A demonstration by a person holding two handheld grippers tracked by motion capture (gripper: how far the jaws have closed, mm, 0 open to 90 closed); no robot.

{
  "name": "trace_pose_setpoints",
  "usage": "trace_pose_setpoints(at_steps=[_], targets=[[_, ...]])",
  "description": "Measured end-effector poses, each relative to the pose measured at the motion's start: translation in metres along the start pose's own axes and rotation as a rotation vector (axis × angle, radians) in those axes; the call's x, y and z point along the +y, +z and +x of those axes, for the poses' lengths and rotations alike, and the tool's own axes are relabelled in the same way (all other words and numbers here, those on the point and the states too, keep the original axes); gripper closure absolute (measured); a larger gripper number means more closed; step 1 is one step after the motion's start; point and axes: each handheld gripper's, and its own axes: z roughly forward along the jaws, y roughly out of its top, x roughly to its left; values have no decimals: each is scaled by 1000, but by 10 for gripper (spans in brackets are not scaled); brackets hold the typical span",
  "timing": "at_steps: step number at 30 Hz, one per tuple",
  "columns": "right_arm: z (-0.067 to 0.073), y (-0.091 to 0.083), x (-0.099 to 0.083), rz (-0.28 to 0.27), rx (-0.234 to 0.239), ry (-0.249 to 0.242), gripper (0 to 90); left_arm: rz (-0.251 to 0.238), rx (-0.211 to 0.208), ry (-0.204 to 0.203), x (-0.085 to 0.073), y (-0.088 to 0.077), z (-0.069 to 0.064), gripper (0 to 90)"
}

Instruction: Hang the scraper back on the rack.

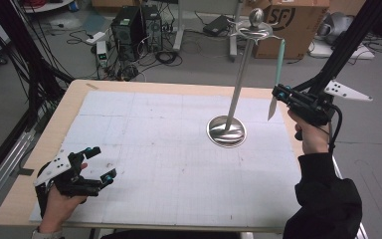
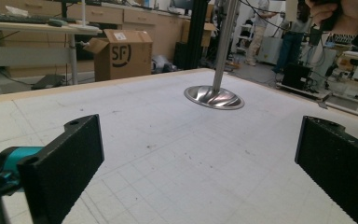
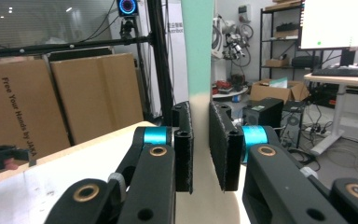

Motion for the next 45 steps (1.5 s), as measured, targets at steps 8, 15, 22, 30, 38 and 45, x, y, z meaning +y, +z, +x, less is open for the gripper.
trace_pose_setpoints(at_steps=[8, 15, 22, 30, 38, 45], targets=[[-3, 3, 6, 6, -16, -11, 804, 1, 7, 3, 0, -1, 1, 17], [-4, 5, 8, 8, -24, -7, 804, 2, 13, 6, 0, -2, 2, 17], [-6, 4, 8, 10, -35, -13, 804, 0, 12, 2, 0, -3, 3, 17], [-8, 6, 7, 15, -32, 0, 804, 3, 15, 1, -1, -3, 3, 17], [-8, 9, 6, 22, -21, -4, 804, 2, 14, 1, -1, -3, 3, 17], [-5, 11, 6, 24, -9, 1, 804, 1, 14, -4, 0, -3, 3, 17]])
